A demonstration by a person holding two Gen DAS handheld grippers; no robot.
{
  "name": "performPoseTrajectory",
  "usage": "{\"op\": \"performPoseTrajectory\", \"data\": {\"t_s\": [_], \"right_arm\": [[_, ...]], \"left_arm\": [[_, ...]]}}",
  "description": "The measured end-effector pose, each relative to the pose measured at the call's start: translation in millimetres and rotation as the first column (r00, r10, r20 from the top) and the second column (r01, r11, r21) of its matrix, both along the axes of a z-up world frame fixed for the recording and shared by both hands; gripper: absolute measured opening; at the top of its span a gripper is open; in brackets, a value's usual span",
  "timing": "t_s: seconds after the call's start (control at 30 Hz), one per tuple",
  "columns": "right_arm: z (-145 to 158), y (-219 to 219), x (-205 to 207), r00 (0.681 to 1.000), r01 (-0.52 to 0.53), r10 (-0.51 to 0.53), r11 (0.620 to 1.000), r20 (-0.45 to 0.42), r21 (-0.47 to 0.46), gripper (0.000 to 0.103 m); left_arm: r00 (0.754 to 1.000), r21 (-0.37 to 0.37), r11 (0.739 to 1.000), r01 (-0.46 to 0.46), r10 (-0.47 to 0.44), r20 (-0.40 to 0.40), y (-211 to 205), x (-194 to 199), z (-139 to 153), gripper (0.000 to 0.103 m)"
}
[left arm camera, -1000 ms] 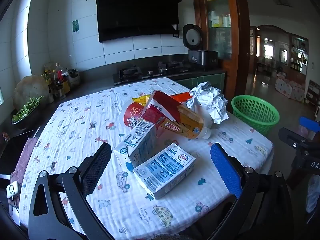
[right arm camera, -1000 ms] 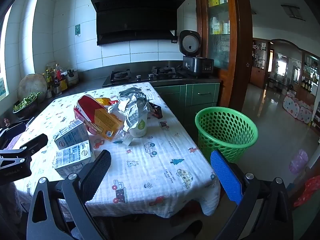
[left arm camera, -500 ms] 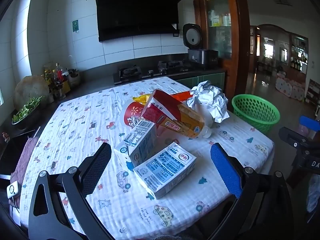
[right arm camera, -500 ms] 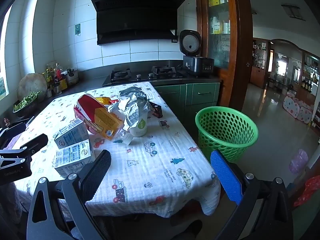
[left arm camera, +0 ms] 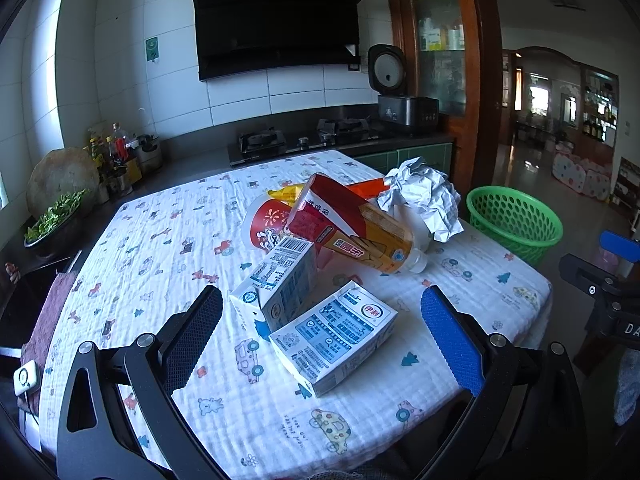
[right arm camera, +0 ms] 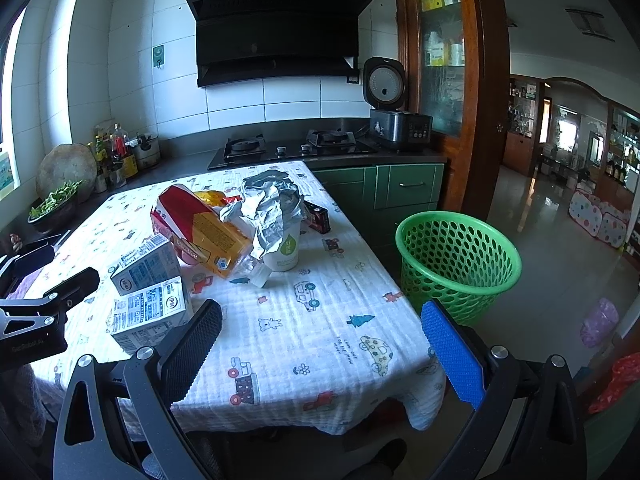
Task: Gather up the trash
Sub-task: 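Move both grippers toward the trash on the table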
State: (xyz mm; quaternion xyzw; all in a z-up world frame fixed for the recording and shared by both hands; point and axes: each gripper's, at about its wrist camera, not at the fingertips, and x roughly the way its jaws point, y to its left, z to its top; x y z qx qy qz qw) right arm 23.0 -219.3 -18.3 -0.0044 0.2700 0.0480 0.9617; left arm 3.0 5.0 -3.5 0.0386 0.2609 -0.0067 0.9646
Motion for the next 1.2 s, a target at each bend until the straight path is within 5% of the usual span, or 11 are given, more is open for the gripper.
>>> {"op": "performPoseTrajectory", "data": {"t_s": [1.2], "right_arm": [[-7.5, 9.1, 6.6, 1.0, -0.024, 0.024, 1.0, -0.013, -0.001, 0.097]], "left_arm": [[1.0, 0.003, 1.0, -0.007, 0.007, -0.003, 2.6, 2.5, -3.0, 0.098]]}}
